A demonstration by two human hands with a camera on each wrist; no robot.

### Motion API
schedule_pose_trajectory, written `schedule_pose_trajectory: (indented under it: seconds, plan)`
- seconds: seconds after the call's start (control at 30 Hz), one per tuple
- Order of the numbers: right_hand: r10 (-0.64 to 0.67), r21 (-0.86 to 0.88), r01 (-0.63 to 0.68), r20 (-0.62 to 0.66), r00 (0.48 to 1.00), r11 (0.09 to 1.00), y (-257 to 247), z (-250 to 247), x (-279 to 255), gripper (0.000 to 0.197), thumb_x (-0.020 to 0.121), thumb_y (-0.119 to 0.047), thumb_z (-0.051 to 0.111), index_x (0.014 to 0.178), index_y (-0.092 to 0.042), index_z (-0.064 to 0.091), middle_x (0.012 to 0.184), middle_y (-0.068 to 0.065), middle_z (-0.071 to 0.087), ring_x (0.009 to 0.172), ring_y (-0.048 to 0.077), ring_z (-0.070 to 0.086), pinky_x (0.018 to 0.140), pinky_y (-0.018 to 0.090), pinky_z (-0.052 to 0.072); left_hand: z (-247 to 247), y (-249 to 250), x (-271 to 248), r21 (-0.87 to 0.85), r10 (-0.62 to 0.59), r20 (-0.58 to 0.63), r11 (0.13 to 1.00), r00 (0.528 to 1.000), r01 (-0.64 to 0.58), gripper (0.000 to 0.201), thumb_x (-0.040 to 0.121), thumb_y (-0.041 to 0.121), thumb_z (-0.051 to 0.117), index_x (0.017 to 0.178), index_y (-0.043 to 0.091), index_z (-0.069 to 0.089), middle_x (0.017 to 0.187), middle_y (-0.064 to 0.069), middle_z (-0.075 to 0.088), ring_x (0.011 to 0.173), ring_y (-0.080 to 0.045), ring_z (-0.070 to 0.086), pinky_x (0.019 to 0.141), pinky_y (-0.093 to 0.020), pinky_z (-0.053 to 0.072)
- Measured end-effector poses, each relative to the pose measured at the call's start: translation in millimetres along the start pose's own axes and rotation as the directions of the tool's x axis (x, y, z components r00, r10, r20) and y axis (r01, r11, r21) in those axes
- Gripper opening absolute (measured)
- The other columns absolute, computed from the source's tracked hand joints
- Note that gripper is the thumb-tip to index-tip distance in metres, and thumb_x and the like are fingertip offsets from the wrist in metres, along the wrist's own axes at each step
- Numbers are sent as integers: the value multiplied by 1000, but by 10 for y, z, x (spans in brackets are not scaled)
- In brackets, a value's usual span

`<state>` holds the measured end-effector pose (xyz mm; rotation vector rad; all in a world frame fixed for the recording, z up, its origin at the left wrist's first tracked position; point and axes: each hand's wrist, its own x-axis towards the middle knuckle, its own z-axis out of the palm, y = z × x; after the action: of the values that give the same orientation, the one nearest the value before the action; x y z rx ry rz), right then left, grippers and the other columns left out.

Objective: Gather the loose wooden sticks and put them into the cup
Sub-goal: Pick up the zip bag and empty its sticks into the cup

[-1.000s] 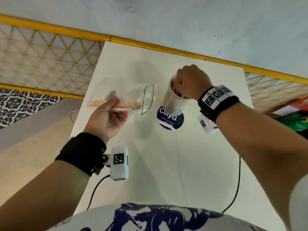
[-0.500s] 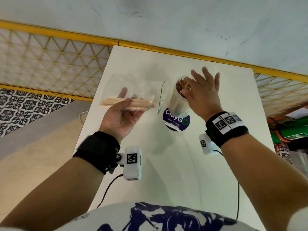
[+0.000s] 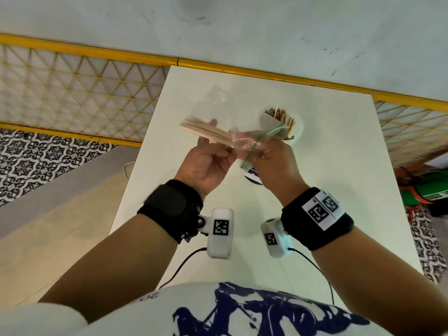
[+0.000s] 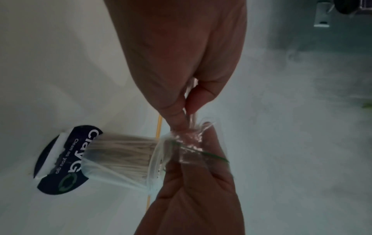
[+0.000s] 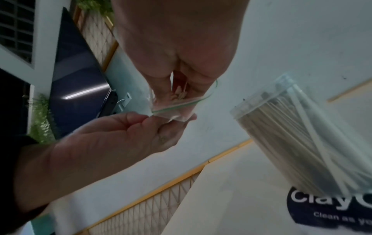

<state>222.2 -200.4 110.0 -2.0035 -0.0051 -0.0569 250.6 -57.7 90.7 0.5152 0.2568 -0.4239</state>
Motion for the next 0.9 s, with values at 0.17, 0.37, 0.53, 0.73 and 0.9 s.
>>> schedule_pose_trajectory:
  seconds: [0.17,0.37,0.53,0.73,0.9]
  plan:
    - [158,-21,-159,-43,987,987,78,-79,33,13,89,-11,63,90,-2,73,88,24,70,66,23,65,46,20,45,-20,-12,-70,13,7,73,1000,997,-8,46,82,-16,36,110,19,46,81,-12,69,70,-23,67,90,-39,51]
    - [25,71,-26,10,1000,997,60,-15,2,23,82,-9,72,96,-27,76,90,-13,70,82,-2,65,74,21,52,67,-81,-96,226,52,-10,973,999,-48,49,82,-26,34,107,15,41,92,-13,63,82,-23,66,74,-28,59]
    - [77,253,-72,-8,997,965,154,-52,32,35,84,6,63,97,-25,75,101,-9,72,97,11,69,85,33,56,130,-121,-163,417,43,29,907,999,-51,57,81,-28,37,111,20,39,116,-11,63,79,-18,70,73,-26,57]
    - [107,268,-134,113,988,954,242,-105,55,19,91,3,55,91,-9,70,73,-4,68,63,19,60,55,38,46,97,-106,-260,361,-66,109,932,992,23,50,85,-12,43,110,32,46,105,-7,68,77,-21,69,75,-30,57]
    - [12,64,-21,141,990,998,88,-396,-53,37,84,13,59,85,-23,68,81,-18,64,75,-9,63,86,18,53,-135,350,-112,415,-61,-195,899,979,138,57,85,62,50,120,17,54,121,-9,66,108,-30,63,91,-43,48]
